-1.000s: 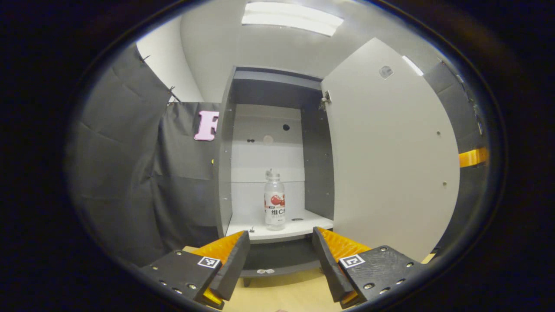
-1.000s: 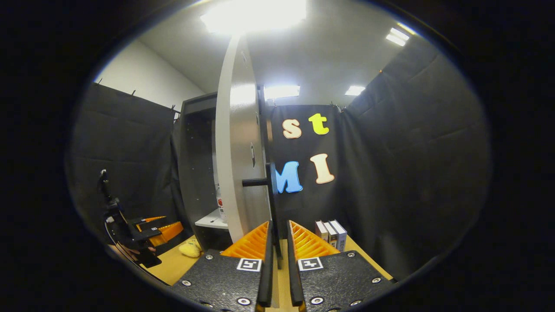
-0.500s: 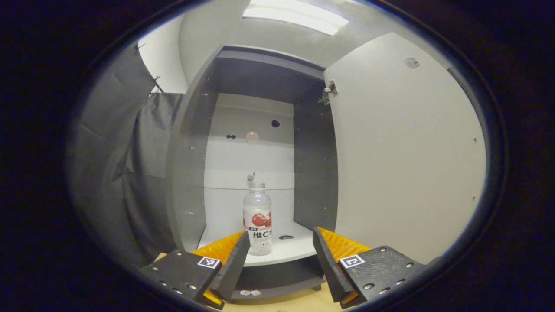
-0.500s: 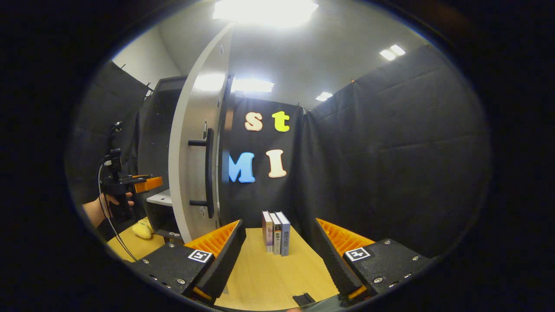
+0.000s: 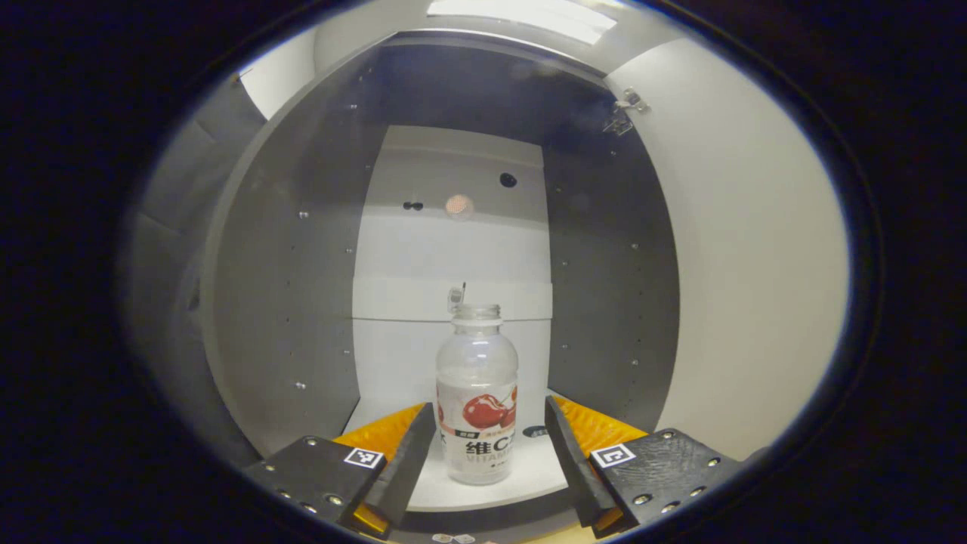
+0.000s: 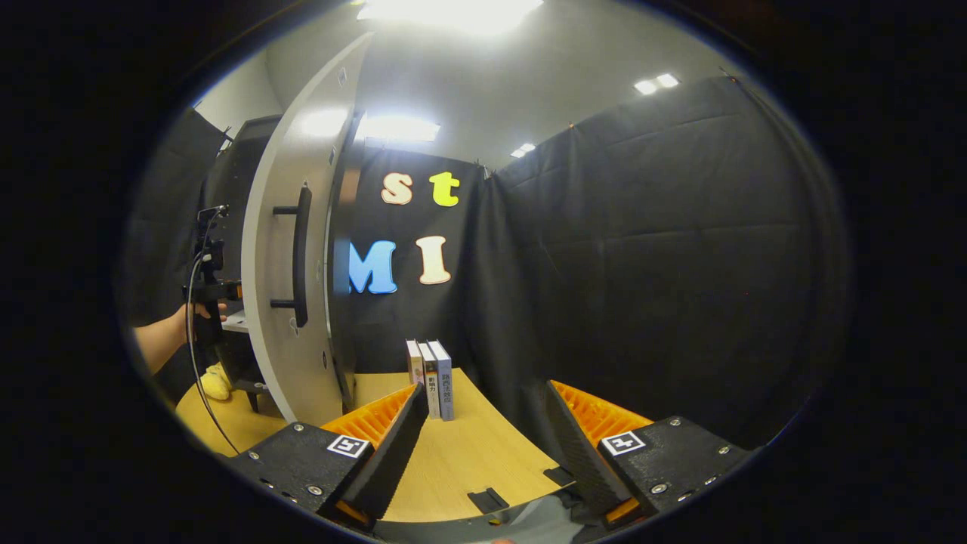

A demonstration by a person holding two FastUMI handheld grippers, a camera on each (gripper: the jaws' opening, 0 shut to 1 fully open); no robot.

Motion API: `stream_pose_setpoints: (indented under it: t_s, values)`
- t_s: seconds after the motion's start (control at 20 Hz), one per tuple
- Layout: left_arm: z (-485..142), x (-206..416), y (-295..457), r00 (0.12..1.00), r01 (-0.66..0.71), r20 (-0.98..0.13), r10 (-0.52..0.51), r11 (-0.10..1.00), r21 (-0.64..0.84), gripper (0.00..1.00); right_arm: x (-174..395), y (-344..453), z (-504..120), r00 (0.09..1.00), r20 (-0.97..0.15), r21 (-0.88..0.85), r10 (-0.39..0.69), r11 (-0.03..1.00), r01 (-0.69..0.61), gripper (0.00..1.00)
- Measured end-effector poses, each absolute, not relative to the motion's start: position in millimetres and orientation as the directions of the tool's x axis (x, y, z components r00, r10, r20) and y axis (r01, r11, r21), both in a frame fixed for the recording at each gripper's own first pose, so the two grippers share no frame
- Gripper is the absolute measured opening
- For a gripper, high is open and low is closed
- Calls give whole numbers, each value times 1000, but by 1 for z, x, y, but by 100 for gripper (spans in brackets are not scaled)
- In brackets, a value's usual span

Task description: Open the cabinet door with the right hand, grasp the bottle in the cabinet with the left hand and place it on the coaster, then close the cabinet door with the right hand.

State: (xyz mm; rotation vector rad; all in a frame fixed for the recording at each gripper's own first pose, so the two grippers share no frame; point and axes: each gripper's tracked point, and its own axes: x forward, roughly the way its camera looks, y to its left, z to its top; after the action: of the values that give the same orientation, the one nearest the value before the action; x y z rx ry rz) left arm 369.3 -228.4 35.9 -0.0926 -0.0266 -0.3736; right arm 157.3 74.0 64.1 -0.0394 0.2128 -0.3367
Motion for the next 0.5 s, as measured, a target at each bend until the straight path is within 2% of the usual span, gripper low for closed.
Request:
stream_pose_setpoints:
  t_s: [0.15,0.35,0.45,0.5]
  values:
    - [25,392,-229,943,333,-4,-334,941,-56,80,152,70,61,909,-220,-81,-353,936,344,95]
    - [19,405,-228,955,293,-33,-294,955,-44,87,150,59,64,900,-200,-126,-387,921,368,96]
    - [24,399,-229,957,286,-30,-288,957,-50,77,153,59,65,906,-192,-132,-377,925,357,95]
    - [26,395,-230,955,292,-32,-294,955,-58,77,154,64,63,912,-195,-123,-362,931,343,95]
